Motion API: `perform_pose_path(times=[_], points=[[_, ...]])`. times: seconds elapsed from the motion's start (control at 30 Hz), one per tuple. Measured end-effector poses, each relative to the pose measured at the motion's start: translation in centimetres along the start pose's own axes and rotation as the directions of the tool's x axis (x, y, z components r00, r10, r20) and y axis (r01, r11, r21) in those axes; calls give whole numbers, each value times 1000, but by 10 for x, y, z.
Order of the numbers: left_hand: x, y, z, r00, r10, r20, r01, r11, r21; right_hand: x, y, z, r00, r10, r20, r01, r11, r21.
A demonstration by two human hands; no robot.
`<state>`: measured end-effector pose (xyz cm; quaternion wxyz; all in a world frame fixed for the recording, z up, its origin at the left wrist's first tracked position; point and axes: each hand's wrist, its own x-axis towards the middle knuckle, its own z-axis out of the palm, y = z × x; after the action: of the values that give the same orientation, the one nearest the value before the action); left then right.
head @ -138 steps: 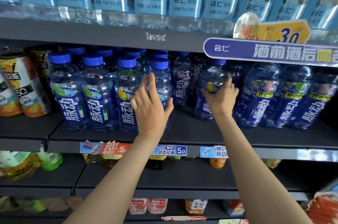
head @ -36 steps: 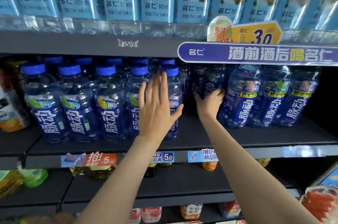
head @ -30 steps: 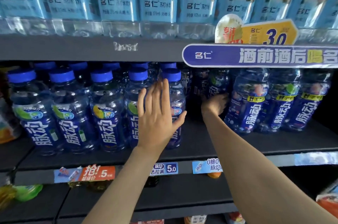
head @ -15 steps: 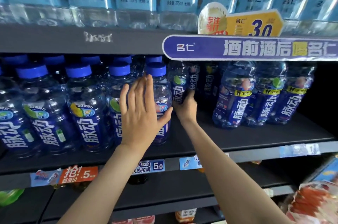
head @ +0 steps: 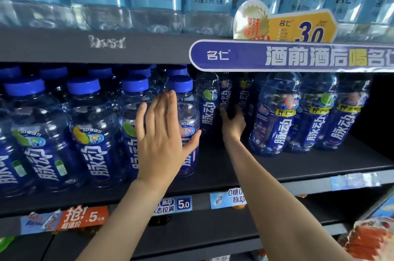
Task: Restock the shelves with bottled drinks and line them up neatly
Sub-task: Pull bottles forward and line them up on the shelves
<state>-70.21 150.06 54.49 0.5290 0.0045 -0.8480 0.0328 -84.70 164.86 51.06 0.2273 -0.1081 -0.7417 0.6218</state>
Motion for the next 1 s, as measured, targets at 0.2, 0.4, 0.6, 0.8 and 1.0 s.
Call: perform_pose_path(times=[0.2, 0.4, 0.6, 0.8, 1.0], points=[[-2, -1, 4, 999, 24, -37, -24, 1000, -15, 26, 1, 28, 995, -99, -2, 99, 993, -56], [-2, -1, 3, 999, 25, -22, -25, 1000, -1, 25, 5, 25, 994, -83, -74, 67, 978, -198], [-1, 1, 0, 1000, 8, 8, -8, 1000, 6, -27, -3, -7, 982, -33, -186, -20, 961, -274], [1, 1, -6, 999, -5, 38, 4, 1000, 9, -79, -11, -24, 988, -96, -120, 63, 965, -254], [-1, 2, -7, 998, -1, 58, 1, 1000, -5, -129, -12, -33, 985, -171, 17, 170, 953, -250]])
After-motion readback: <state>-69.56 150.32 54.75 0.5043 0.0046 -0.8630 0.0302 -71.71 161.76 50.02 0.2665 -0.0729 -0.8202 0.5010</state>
